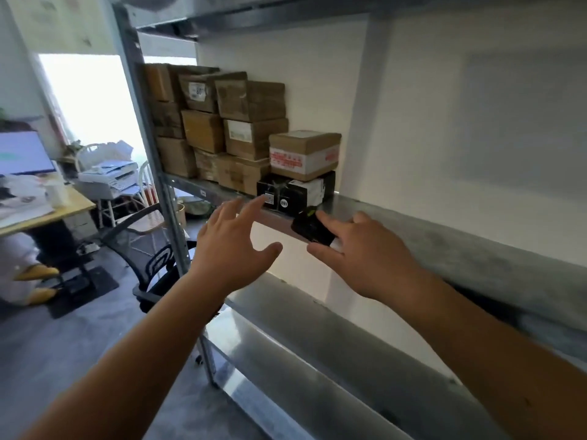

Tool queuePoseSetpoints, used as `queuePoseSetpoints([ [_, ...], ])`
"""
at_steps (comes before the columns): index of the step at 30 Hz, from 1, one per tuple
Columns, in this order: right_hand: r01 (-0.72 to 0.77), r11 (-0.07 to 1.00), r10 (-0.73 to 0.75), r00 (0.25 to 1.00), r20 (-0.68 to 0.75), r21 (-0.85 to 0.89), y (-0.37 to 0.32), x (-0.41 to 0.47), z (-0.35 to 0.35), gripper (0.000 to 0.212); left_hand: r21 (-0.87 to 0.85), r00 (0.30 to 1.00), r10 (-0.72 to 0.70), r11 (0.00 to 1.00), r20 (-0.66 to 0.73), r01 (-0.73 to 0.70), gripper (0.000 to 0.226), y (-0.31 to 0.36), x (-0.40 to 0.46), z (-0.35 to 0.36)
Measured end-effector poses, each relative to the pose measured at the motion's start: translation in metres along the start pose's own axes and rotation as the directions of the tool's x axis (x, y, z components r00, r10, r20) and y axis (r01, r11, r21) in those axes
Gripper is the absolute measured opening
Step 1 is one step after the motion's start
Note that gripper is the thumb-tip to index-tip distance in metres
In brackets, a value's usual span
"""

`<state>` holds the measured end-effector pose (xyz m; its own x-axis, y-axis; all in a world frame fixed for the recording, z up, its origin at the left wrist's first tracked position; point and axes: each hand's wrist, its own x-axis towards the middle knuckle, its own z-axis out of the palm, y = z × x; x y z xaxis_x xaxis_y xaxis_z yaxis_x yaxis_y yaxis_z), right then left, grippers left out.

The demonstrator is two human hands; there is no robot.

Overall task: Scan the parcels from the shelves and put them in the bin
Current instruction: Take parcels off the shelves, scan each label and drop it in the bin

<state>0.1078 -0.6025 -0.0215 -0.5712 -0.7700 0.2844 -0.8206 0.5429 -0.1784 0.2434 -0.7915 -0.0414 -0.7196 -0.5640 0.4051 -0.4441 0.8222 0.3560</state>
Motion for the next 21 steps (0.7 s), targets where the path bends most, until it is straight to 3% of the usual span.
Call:
queuePoseSetpoints([
  [11,-0.103,0.994,0.1,0.991,-0.093,-0.032,-0.006,0.088,-0.016,0.071,0.028,0.974,0.221,0.975,0.048,-0.222,0.088,-0.009,0.116,-0.028],
  [15,-0.187,0.982,0.182,0.972,-0.147,-0.022,-0.008,0.104,-0.017,0.07,-0.045,0.951,0.299,0.954,0.076,-0.297,0.085,-0.011,0.16,-0.035],
  [21,-0.345,0.936,0.329,0.927,-0.179,-0.066,-0.004,0.125,-0.007,0.068,-0.25,0.932,0.334,0.923,0.139,-0.293,0.081,-0.013,0.22,-0.028],
])
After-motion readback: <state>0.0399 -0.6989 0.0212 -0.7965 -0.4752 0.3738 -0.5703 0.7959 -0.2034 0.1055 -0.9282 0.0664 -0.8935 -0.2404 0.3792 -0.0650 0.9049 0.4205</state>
